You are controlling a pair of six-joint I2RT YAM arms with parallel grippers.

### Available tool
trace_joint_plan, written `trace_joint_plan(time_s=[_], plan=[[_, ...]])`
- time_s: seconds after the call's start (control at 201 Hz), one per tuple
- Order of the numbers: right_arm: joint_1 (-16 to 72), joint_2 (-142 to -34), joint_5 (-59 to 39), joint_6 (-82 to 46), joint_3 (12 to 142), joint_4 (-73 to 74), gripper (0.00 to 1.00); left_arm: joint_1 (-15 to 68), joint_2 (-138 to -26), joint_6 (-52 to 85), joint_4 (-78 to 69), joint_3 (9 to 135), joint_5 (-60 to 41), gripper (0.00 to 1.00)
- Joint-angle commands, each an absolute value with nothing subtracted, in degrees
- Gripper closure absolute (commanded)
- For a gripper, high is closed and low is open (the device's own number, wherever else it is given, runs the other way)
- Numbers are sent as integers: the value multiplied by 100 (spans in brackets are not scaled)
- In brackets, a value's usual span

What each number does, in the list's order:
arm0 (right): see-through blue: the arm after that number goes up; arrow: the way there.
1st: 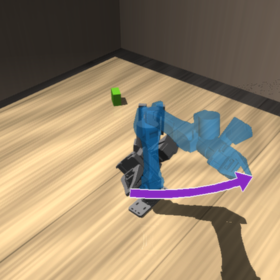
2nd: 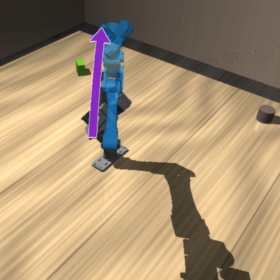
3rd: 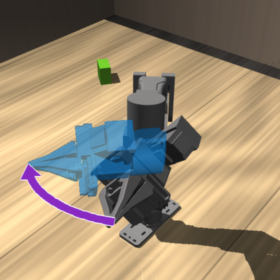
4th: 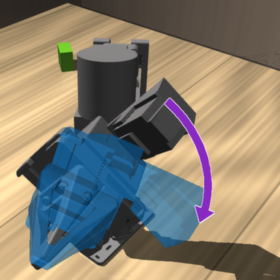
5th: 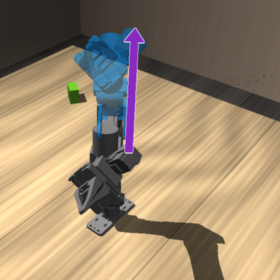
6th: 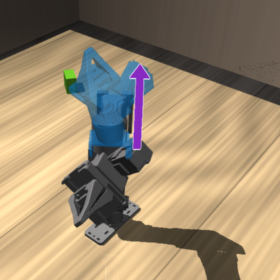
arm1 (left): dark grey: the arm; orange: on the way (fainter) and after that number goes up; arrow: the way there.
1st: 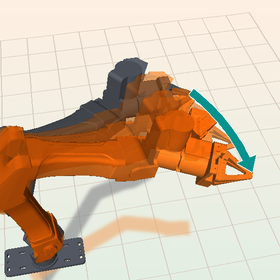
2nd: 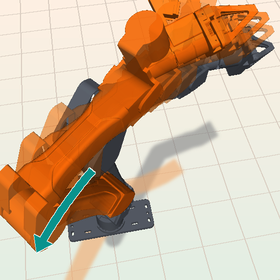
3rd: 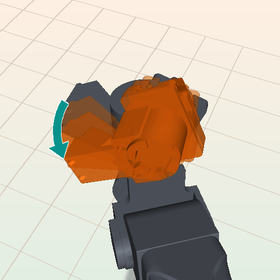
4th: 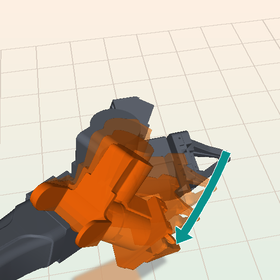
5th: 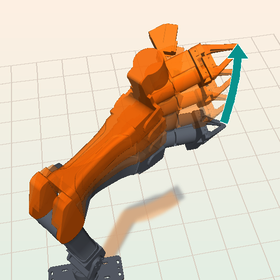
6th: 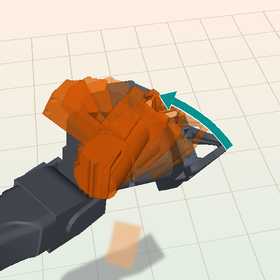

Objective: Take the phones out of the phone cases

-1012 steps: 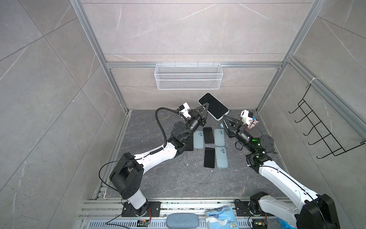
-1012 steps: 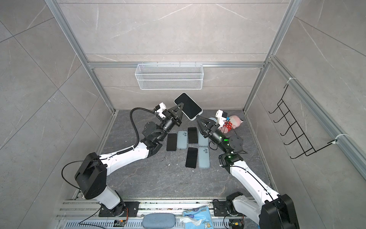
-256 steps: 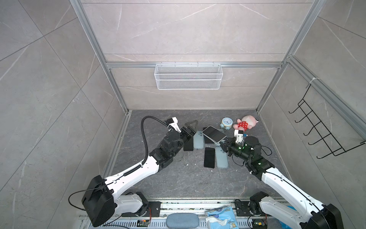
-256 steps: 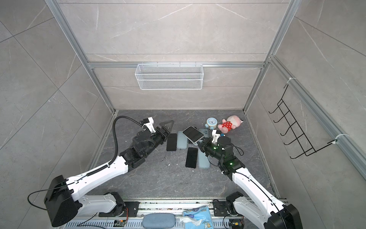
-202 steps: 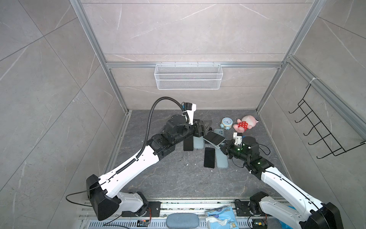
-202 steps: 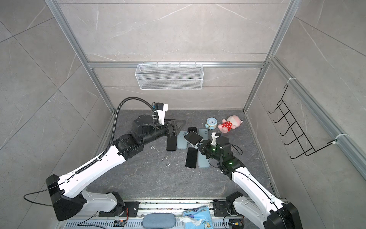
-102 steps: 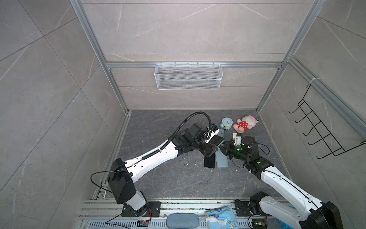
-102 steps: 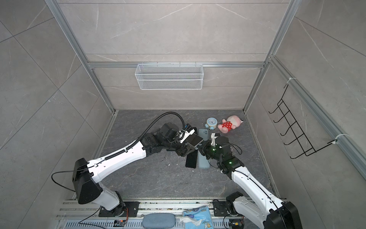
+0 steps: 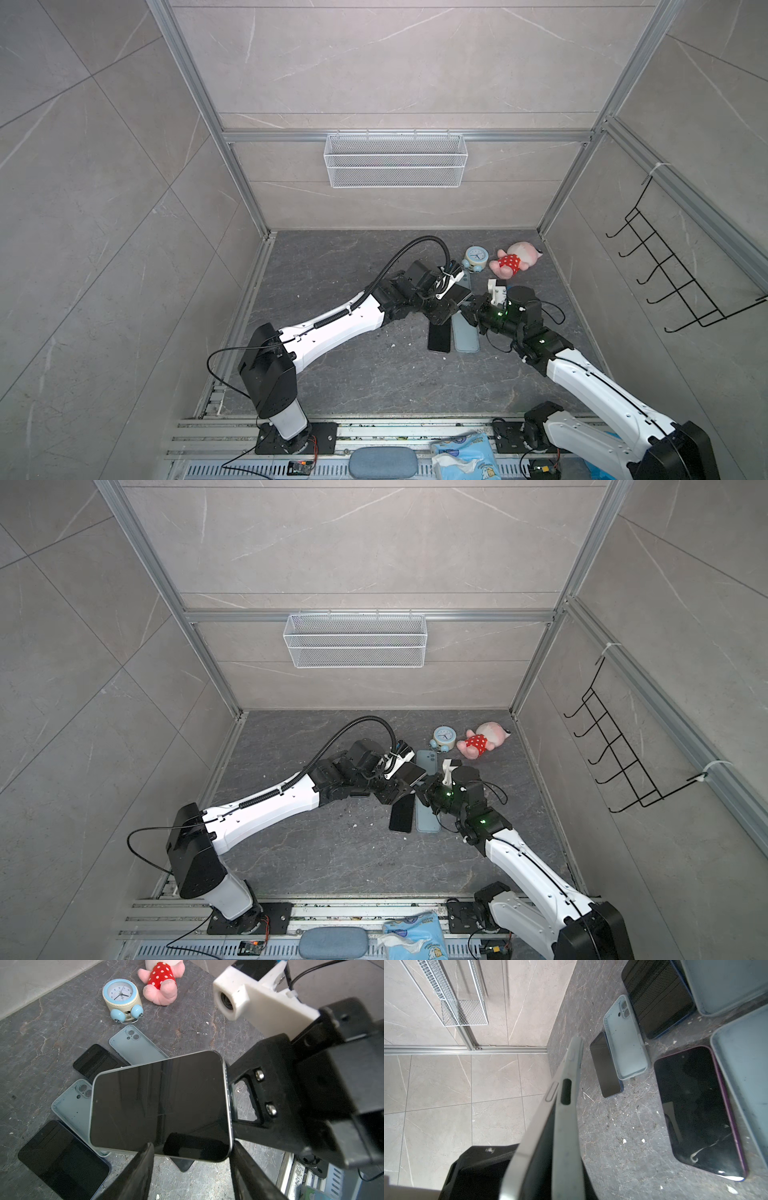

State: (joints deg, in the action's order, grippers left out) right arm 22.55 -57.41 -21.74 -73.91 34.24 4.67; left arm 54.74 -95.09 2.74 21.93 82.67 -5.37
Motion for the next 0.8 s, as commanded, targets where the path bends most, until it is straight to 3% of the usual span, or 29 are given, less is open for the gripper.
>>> trace_joint_plan(time_s=[0.0,0.359,0.558,0.653,0.797], plan=[[2335,-5778,-2324,-7429,3387,1048,100,5476,-9540,168,1758,8414,-46,43],[2549,-5932,-2252,-7440,3349,1214,100,5497,-9764,51,1729,8363,280,64],[2644,-5832,-2135,-7441,3360,1089,100,5621,-9567,-85,1747,7918,87,87],[2810,-5743,-1948,-7437,3360,912,100,5701,-9247,-138,1768,7568,141,93],[3183,-5574,-1420,-7504,3250,351,100,6288,-8260,-688,1764,6969,1394,96]])
